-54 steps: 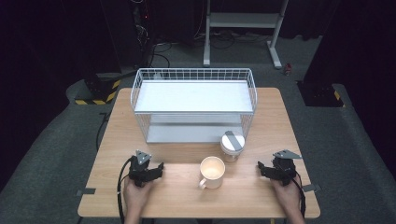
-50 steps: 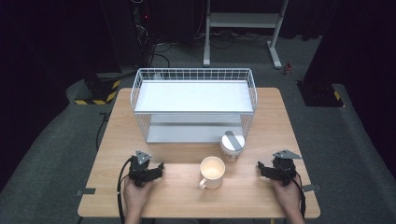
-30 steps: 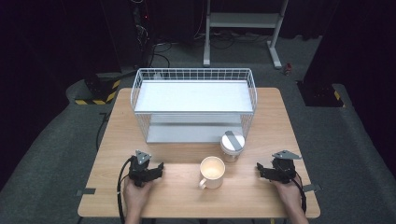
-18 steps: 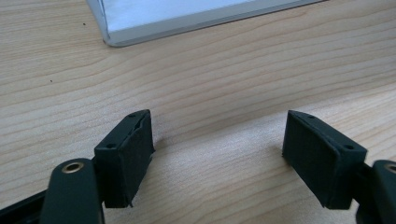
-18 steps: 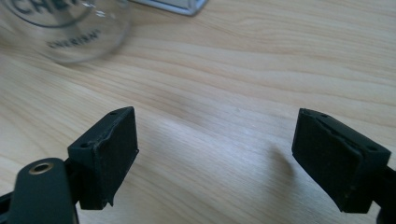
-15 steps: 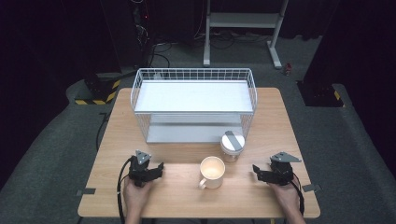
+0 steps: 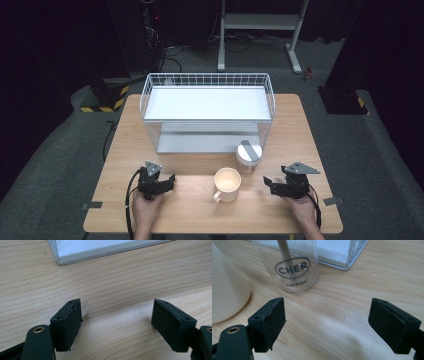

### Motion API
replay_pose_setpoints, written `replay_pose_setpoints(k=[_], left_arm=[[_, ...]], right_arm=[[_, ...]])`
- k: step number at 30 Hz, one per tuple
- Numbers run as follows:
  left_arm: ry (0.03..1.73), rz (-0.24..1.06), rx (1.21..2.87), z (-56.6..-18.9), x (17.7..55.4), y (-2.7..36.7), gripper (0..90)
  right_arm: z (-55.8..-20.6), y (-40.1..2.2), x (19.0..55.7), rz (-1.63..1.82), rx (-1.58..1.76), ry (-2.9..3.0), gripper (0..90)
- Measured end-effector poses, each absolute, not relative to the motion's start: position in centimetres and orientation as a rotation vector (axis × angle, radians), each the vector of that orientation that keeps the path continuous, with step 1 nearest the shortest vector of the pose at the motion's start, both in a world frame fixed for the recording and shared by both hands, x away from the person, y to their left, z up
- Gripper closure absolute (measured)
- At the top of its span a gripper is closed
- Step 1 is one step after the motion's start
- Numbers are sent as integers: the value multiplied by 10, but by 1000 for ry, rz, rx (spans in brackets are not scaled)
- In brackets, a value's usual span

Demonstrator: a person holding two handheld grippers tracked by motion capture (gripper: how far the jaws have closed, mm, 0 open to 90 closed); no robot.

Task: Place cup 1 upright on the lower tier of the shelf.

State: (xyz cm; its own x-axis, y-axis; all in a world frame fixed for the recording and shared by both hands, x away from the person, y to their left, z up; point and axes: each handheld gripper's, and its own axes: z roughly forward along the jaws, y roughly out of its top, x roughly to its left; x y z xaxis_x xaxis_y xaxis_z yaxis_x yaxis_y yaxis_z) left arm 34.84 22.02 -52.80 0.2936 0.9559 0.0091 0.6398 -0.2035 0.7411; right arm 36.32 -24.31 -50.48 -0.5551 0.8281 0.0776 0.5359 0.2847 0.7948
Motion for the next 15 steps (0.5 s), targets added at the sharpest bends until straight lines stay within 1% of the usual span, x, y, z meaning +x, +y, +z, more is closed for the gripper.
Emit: replay_pose_setpoints(k=[15], left_arm=[[1423, 641, 1931, -528, 348, 220, 244]], right_arm=[[-496, -227, 367, 1227, 1179, 2219, 138]])
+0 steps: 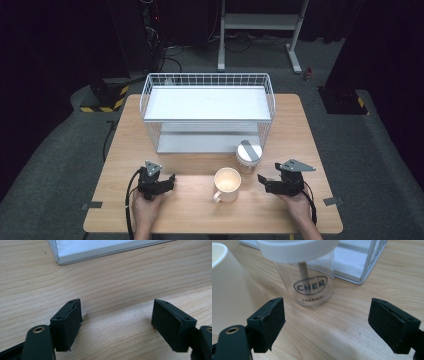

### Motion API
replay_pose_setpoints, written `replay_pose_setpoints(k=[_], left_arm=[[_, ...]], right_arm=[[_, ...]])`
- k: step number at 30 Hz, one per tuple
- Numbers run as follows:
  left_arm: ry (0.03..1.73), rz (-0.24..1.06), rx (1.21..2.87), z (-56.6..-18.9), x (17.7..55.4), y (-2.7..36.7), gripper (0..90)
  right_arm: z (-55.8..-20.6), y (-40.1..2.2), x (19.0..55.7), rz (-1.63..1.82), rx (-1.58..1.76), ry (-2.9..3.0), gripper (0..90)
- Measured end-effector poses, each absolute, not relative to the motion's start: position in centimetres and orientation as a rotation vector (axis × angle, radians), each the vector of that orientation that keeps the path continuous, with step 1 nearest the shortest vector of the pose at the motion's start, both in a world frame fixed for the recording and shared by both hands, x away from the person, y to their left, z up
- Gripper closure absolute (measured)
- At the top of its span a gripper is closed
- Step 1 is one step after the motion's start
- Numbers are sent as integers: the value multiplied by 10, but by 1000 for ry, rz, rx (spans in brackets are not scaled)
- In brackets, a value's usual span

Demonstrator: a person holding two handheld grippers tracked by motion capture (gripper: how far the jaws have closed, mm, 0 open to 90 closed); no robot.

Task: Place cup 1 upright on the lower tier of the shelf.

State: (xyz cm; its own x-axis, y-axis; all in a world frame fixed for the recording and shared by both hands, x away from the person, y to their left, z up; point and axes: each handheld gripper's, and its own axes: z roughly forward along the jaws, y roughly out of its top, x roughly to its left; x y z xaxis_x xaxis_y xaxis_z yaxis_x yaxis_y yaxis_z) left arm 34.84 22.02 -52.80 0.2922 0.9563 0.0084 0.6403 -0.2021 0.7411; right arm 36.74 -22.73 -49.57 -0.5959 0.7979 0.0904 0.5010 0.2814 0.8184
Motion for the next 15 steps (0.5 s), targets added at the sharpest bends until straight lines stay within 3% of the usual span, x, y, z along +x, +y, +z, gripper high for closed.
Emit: replay_pose_setpoints(k=[15], left_arm=[[1427, 642, 1924, -528, 348, 220, 244]], right_arm=[[-484, -205, 373, 1257, 1107, 2238, 128]])
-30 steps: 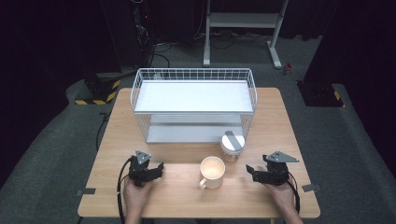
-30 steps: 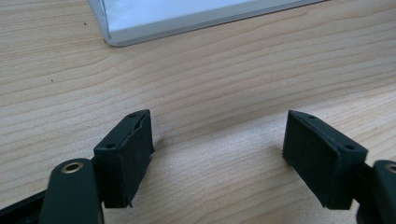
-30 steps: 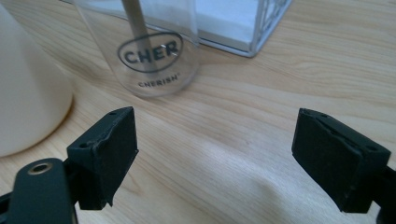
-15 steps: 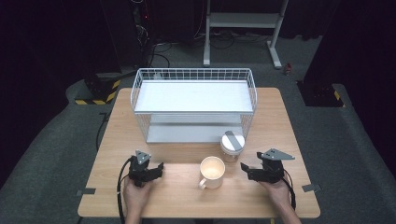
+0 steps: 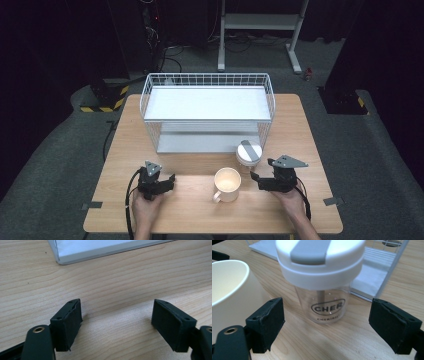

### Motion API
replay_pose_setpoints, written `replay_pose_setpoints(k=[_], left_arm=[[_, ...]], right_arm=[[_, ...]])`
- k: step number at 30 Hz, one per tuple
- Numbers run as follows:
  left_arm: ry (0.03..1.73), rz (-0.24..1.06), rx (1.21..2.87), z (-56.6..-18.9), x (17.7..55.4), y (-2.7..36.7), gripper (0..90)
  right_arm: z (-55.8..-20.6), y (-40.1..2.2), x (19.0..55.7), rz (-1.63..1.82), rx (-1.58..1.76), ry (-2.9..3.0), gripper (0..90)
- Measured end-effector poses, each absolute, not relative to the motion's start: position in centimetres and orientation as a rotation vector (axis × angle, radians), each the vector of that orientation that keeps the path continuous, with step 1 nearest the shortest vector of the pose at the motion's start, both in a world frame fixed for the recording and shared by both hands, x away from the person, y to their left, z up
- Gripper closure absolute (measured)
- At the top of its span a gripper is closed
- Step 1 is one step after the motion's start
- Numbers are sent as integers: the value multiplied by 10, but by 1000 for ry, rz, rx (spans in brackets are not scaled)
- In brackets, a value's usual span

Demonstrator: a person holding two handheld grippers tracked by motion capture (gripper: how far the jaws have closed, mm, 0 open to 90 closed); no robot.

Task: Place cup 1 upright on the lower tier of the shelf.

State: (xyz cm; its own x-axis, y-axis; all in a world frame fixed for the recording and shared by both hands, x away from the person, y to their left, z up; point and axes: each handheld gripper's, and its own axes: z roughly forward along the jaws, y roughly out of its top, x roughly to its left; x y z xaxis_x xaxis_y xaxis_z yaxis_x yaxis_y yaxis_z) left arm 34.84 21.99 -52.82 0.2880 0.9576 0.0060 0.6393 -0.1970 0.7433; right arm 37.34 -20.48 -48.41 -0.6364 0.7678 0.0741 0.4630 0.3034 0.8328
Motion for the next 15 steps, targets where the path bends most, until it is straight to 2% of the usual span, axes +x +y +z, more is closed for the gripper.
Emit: replay_pose_setpoints(k=[15], left_arm=[[1426, 642, 1925, -528, 348, 220, 244]], right_arm=[[-478, -189, 379, 1272, 1076, 2240, 124]])
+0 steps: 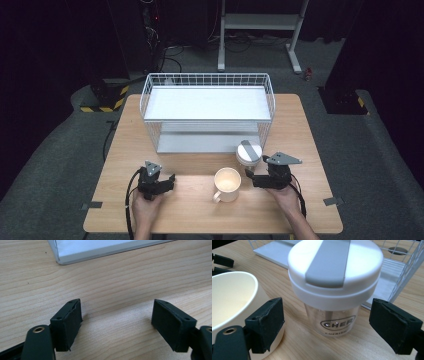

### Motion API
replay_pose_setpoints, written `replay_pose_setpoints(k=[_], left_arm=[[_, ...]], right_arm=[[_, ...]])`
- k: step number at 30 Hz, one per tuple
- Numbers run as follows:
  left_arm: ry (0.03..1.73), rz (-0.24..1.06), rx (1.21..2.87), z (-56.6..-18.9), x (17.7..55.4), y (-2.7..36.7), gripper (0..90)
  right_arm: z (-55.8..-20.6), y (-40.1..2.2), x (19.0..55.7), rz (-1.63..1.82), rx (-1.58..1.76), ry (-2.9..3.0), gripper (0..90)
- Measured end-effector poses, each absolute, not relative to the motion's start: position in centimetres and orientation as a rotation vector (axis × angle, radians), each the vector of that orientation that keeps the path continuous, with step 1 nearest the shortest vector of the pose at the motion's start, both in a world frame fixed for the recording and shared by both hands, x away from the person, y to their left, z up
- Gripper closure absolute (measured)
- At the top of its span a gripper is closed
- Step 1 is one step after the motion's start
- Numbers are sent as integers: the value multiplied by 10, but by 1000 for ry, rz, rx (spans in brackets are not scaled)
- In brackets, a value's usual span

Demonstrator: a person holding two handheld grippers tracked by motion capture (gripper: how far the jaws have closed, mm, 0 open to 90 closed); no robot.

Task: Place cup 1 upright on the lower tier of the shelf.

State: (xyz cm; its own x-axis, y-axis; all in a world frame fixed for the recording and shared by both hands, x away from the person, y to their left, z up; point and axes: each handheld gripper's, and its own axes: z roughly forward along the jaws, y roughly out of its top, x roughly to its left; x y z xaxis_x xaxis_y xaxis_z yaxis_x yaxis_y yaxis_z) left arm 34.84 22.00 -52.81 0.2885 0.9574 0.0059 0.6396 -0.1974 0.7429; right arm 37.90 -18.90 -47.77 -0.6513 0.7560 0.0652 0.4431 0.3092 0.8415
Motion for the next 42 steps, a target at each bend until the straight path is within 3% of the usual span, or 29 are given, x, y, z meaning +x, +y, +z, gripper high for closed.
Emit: replay_pose_setpoints(k=[42], left_arm=[[1426, 642, 1925, -528, 348, 220, 244]], right_arm=[[-488, -156, 408, 1153, 1065, 2228, 111]])
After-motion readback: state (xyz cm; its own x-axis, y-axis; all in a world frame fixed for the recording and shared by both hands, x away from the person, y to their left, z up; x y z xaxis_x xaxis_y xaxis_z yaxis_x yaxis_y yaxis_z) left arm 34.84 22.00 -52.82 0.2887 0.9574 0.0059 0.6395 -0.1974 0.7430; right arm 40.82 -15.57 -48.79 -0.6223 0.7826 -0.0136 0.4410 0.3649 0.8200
